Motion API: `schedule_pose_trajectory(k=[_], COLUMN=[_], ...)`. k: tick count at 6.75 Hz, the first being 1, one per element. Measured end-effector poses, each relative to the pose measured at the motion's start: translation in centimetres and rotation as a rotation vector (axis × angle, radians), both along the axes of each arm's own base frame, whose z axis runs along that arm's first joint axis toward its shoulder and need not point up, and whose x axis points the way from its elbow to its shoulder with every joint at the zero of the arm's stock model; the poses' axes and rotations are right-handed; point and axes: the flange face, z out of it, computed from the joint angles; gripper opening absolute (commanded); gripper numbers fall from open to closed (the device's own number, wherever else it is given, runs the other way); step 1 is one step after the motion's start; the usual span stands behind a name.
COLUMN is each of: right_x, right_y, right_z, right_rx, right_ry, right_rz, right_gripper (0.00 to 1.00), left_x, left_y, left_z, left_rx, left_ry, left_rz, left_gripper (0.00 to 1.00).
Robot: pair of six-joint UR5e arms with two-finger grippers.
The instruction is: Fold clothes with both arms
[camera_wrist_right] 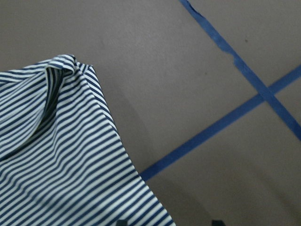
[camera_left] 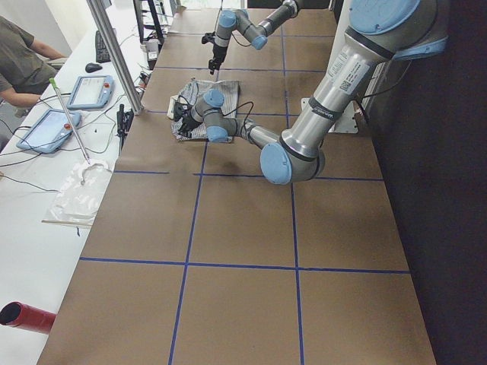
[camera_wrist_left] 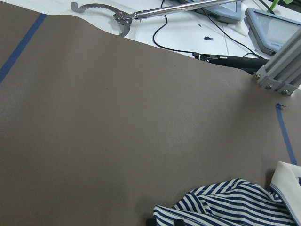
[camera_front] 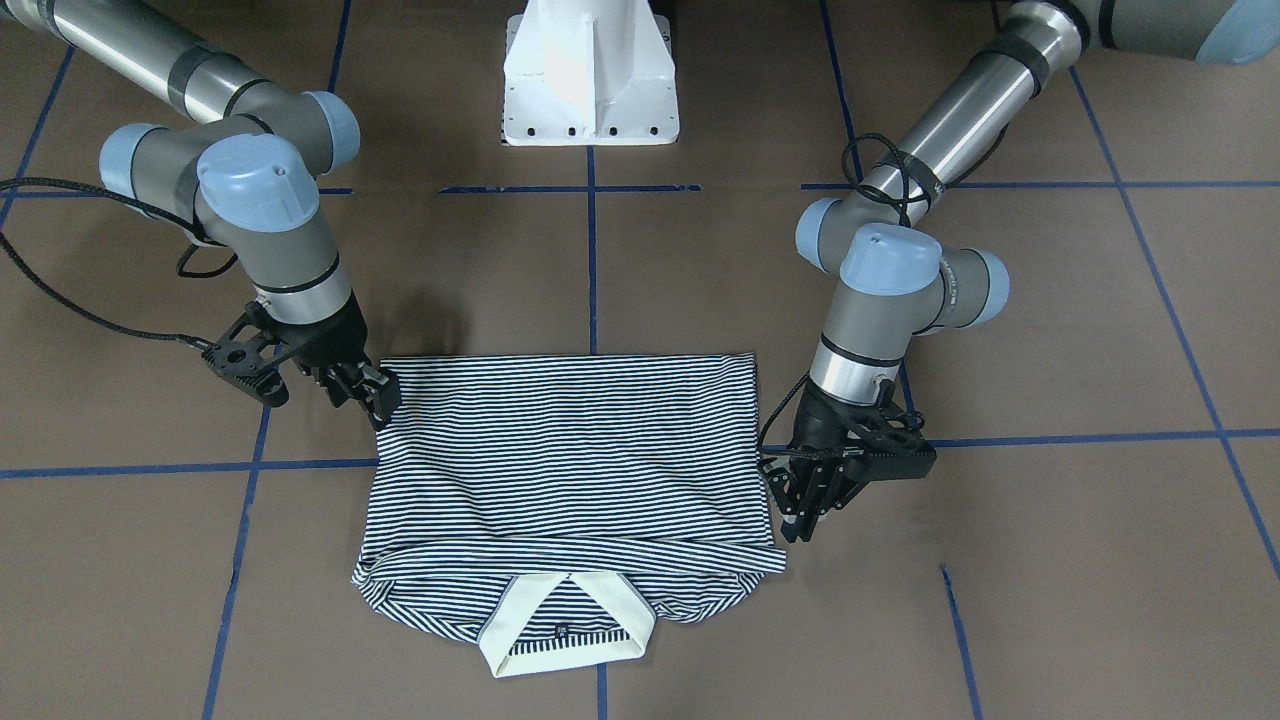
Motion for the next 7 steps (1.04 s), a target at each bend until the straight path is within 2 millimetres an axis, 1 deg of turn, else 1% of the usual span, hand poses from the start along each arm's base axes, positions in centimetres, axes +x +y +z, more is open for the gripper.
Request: schedule_pose_trajectory(k=[1,2,3,7], right_x=[-1.8,-3.1,-3.6,-3.6], right_y=[1.9,3.2,3.7,4.9], right_z=[0.1,0.1,0.3,1.6], right_rx=[-0.027,-0.036,-0.039,-0.042], right_ry=[-0.006,-0.007,-0.003,0.024], right_rz=[0.046,0.068,0.076,0.080], right_gripper=[0.70,0.70,0.70,0.70], left_x=[0.0,0.0,0.0,0.2], left_y=[0.0,0.0,0.0,0.2], left_z=[0.0,0.1,0.1,0.3], left_rx=[0.001,0.002,0.001,-0.003], left_ry=[0.000,-0.001,-0.001,-0.003], left_rz=[0.000,0.001,0.001,0.003], left_gripper=[0.24,0.24,0.24,0.24])
